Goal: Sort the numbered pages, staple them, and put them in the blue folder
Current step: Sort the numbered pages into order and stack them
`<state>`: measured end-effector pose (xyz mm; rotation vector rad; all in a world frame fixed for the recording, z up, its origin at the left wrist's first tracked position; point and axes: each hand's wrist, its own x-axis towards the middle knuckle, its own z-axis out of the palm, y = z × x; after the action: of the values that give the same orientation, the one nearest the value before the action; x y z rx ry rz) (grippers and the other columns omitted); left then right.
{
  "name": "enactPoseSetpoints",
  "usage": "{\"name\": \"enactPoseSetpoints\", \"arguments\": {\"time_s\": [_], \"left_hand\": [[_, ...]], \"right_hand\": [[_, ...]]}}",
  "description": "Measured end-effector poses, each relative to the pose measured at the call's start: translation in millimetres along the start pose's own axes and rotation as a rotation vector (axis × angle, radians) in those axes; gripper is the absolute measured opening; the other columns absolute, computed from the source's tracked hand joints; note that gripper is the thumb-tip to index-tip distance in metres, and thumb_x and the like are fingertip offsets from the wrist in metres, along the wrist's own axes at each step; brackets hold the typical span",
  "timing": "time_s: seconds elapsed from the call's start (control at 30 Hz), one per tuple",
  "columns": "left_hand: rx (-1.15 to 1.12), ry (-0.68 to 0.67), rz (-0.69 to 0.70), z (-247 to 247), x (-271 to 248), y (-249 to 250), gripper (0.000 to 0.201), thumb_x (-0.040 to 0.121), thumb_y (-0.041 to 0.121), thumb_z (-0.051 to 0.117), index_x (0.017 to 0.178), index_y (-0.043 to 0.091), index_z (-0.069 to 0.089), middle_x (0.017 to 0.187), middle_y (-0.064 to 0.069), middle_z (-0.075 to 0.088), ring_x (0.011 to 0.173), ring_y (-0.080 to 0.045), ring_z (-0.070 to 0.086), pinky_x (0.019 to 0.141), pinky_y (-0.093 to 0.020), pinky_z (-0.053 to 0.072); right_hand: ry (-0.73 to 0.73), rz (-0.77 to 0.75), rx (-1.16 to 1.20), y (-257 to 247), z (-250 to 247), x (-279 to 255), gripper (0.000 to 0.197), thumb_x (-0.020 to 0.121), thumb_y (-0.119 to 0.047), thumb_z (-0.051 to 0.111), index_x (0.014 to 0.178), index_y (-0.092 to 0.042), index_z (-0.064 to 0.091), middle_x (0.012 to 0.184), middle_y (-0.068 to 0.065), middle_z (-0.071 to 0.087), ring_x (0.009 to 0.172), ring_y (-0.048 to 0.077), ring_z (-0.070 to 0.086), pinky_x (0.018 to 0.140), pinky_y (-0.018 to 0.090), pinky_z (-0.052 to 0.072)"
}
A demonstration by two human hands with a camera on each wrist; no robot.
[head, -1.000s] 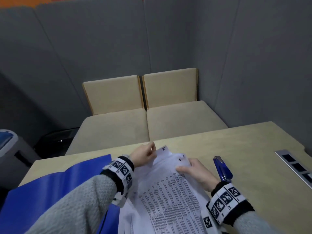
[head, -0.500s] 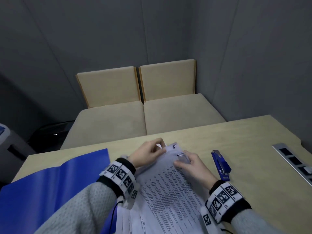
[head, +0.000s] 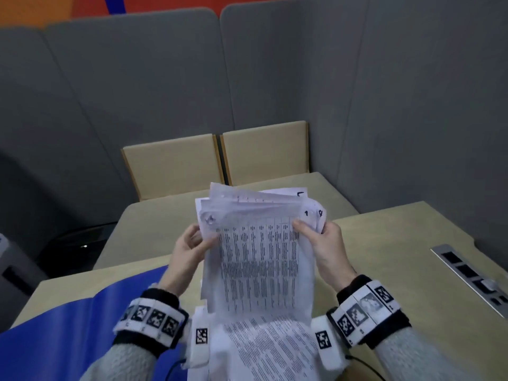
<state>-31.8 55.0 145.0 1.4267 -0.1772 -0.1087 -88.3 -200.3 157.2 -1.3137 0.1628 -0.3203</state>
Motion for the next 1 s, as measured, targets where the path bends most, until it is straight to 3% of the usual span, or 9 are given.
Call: {"name": "enactPoseSetpoints", "arguments": {"time_s": [0.13, 0.27, 0.33, 0.43, 0.57, 0.7, 0.83, 0.93, 1.0], "left_hand": [[0.080, 0.214, 0.178, 33.7, -18.5, -7.0, 0.016, 0.093, 0.011, 0.053, 0.109, 0.011, 0.057, 0.097, 0.000, 0.069, 0.088, -0.009, 0.066, 0.072, -0.021, 0.055], [0.167, 0.337, 0.241, 45.5, -22.6, -22.3, 0.016, 0.094, 0.011, 0.051, 0.099, 0.026, 0.055, 0.099, -0.002, 0.064, 0.094, -0.018, 0.061, 0.085, -0.045, 0.051], [0.182, 0.346, 0.241, 45.9, -24.6, -28.6, 0.027, 0.094, 0.007, 0.052, 0.101, 0.033, 0.055, 0.101, 0.003, 0.064, 0.097, -0.017, 0.061, 0.086, -0.039, 0.051], [0.221, 0.338, 0.192, 48.0, -29.9, -44.3, 0.025, 0.093, 0.010, 0.054, 0.116, 0.020, 0.050, 0.109, 0.000, 0.061, 0.104, -0.019, 0.059, 0.087, -0.037, 0.051], [0.174, 0.313, 0.071, 57.7, -35.3, -67.7, 0.027, 0.096, 0.007, 0.047, 0.119, 0.014, 0.035, 0.109, 0.003, 0.060, 0.088, 0.004, 0.063, 0.069, -0.018, 0.053], [0.162, 0.394, 0.047, 55.6, -28.3, -74.0, 0.020, 0.095, 0.005, 0.042, 0.110, 0.017, 0.035, 0.098, 0.000, 0.058, 0.088, -0.019, 0.056, 0.078, -0.038, 0.049], [0.182, 0.390, 0.056, 59.7, -28.3, -86.3, 0.033, 0.094, -0.002, 0.041, 0.108, 0.028, 0.041, 0.096, 0.009, 0.055, 0.088, -0.008, 0.052, 0.072, -0.021, 0.045], [0.207, 0.376, 0.022, 58.3, -25.1, -104.3, 0.029, 0.097, 0.007, 0.043, 0.094, 0.035, 0.042, 0.089, 0.006, 0.055, 0.081, -0.011, 0.052, 0.069, -0.025, 0.045], [0.238, 0.365, -0.005, 58.8, -19.0, -110.9, 0.023, 0.099, 0.013, 0.042, 0.092, 0.035, 0.040, 0.086, 0.003, 0.052, 0.077, -0.013, 0.048, 0.071, -0.032, 0.044]], "right_hand": [[0.100, -0.075, 0.013, 6.8, 9.2, 1.4, 0.036, 0.083, -0.008, 0.070, 0.113, -0.011, 0.051, 0.104, 0.007, 0.069, 0.097, 0.024, 0.067, 0.086, 0.038, 0.054], [0.089, -0.050, 0.012, 18.5, 8.9, 5.3, 0.054, 0.078, -0.012, 0.075, 0.115, -0.040, 0.048, 0.131, 0.002, 0.053, 0.118, 0.021, 0.056, 0.102, 0.042, 0.044], [0.006, 0.024, 0.056, 19.9, 4.4, 7.0, 0.052, 0.077, -0.009, 0.076, 0.118, -0.033, 0.054, 0.129, 0.003, 0.057, 0.114, 0.021, 0.060, 0.103, 0.040, 0.043], [-0.083, 0.086, -0.048, 24.8, -3.0, 5.8, 0.040, 0.073, -0.012, 0.078, 0.110, -0.011, 0.063, 0.109, 0.007, 0.070, 0.103, 0.023, 0.066, 0.094, 0.038, 0.048], [0.060, 0.216, -0.005, 50.9, 0.3, 8.8, 0.036, 0.070, -0.006, 0.078, 0.099, -0.014, 0.057, 0.100, 0.009, 0.066, 0.095, 0.025, 0.061, 0.079, 0.033, 0.045], [0.131, 0.215, 0.076, 53.3, 3.4, 17.1, 0.034, 0.074, -0.023, 0.065, 0.104, -0.022, 0.049, 0.107, 0.010, 0.058, 0.098, 0.025, 0.057, 0.085, 0.044, 0.045], [0.052, 0.218, -0.017, 64.9, -0.1, 12.1, 0.029, 0.082, -0.016, 0.052, 0.106, -0.026, 0.039, 0.107, 0.007, 0.053, 0.095, 0.023, 0.056, 0.077, 0.041, 0.047], [0.023, 0.287, -0.252, 91.5, -2.2, 4.5, 0.025, 0.091, -0.012, 0.044, 0.107, -0.028, 0.034, 0.103, 0.008, 0.058, 0.091, 0.025, 0.060, 0.076, 0.051, 0.054], [0.024, 0.290, -0.319, 98.1, -0.6, 5.0, 0.016, 0.098, -0.016, 0.039, 0.108, -0.027, 0.035, 0.101, 0.007, 0.060, 0.088, 0.023, 0.063, 0.072, 0.046, 0.055]]}}
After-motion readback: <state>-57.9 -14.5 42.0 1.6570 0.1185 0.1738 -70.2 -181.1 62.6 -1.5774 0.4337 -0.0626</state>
